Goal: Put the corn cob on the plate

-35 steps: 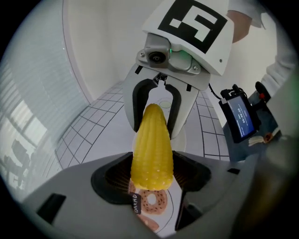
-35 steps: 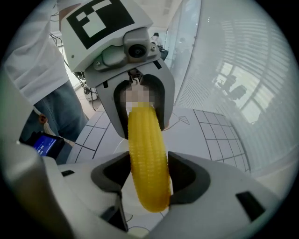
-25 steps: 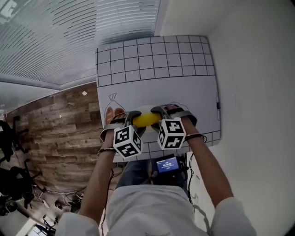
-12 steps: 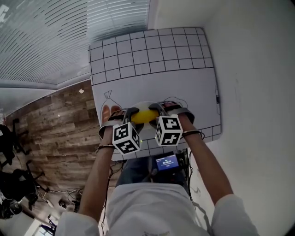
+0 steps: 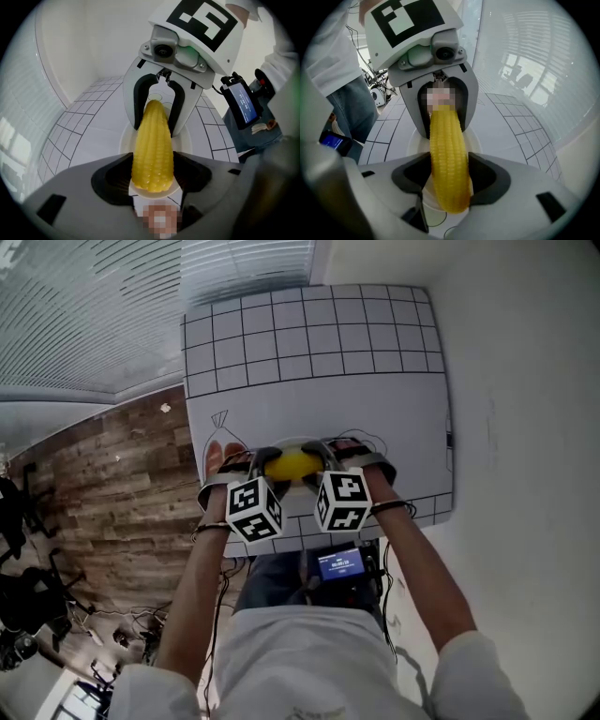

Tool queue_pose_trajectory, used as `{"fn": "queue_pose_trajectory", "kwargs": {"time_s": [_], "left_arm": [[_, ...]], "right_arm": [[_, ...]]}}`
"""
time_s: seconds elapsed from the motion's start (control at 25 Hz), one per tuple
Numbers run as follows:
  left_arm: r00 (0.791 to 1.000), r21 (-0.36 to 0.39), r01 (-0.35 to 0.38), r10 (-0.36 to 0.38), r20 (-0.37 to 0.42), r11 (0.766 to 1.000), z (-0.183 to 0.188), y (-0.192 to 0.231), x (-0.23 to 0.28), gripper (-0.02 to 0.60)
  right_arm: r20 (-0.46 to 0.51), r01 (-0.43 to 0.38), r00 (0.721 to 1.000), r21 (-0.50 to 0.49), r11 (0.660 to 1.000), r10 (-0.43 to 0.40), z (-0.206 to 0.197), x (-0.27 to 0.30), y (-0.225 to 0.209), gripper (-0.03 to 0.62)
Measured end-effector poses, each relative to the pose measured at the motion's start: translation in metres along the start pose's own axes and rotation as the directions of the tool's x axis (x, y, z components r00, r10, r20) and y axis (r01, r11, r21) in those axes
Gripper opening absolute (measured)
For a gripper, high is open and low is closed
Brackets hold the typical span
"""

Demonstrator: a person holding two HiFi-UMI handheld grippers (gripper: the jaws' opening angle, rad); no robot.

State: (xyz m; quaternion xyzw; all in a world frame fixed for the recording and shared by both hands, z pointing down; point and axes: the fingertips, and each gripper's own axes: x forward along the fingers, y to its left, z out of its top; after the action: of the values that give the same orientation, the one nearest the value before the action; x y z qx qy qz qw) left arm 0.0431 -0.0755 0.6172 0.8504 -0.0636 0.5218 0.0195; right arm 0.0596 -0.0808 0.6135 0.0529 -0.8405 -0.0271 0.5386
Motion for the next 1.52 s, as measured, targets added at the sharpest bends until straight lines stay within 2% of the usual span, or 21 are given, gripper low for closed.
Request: {"fn": "queue_pose_trajectory", "kwargs": {"time_s": [0.4, 0.92, 1.08, 1.2, 1.32, 1.52], "left_arm": [[1.0, 0.023, 0.02, -0.02, -0.016, 1.0, -0.001, 0.001, 0.0, 0.259], [1.0, 0.002, 0.01, -0.01, -0.02, 1.0, -0.002, 0.001, -0.002, 0.276], [1.0, -0.012, -0.002, 0.002, -0.009, 1.0, -0.003, 0.001, -0.003, 0.276], [0.999, -0.017, -0.042, 0.043, 0.029, 0.999, 0.0, 0.003, -0.007, 0.285], [0.993, -0.073, -0.087, 0.092, 0.076, 0.994, -0.001, 0.006, -0.016, 0.285], [0.977, -0.223, -0.085, 0.125, 0.17, 0.971, -0.008, 0.0, -0.042, 0.285]], "right_arm": [[0.027, 0.038, 0.999, 0.01, 0.999, -0.038, 0.001, 0.0, -0.001, 0.253], [0.027, 0.045, 0.999, 0.033, 0.998, -0.045, -0.008, -0.004, -0.001, 0.261], [0.033, 0.054, 0.998, 0.041, 0.998, -0.056, -0.011, -0.006, -0.001, 0.262], [0.028, 0.056, 0.998, 0.048, 0.997, -0.058, -0.013, -0.009, 0.0, 0.27], [0.018, 0.06, 0.998, 0.061, 0.996, -0.061, -0.017, -0.015, 0.0, 0.279], [0.034, 0.112, 0.992, 0.149, 0.983, -0.118, -0.022, -0.037, -0.005, 0.291]]}}
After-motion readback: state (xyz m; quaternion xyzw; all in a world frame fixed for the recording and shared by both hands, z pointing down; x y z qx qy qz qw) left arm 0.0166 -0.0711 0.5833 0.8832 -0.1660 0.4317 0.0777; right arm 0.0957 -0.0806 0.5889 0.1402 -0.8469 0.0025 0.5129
